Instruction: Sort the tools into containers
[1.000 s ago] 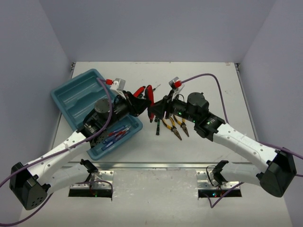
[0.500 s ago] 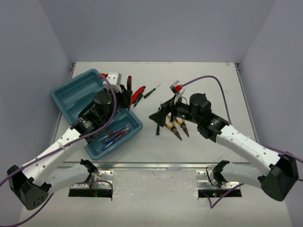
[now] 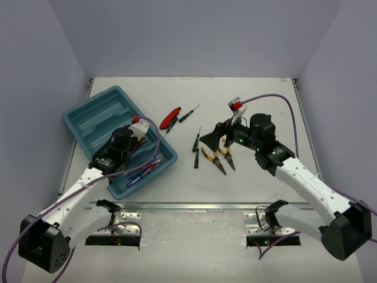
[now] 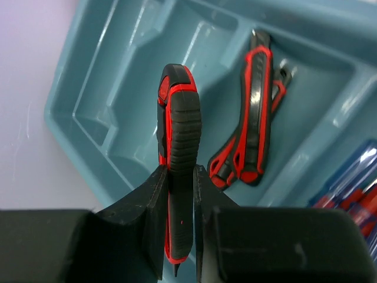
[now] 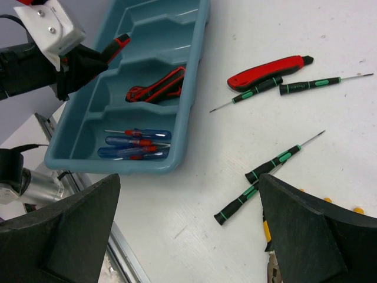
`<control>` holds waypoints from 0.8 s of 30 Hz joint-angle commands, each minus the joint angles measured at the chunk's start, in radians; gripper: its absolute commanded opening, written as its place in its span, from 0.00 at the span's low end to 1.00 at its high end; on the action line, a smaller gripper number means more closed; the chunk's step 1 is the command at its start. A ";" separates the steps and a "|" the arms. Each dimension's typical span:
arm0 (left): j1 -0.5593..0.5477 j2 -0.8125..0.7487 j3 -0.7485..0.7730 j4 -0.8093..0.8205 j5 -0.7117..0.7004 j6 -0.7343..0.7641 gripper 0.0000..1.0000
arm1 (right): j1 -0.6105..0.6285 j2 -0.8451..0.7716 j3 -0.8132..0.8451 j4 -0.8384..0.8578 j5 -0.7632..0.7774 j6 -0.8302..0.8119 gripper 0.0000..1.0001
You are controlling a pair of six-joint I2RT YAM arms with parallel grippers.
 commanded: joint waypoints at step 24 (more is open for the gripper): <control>-0.001 0.303 0.474 -0.056 0.070 -0.349 1.00 | -0.019 -0.034 0.120 -0.192 -0.007 0.020 0.99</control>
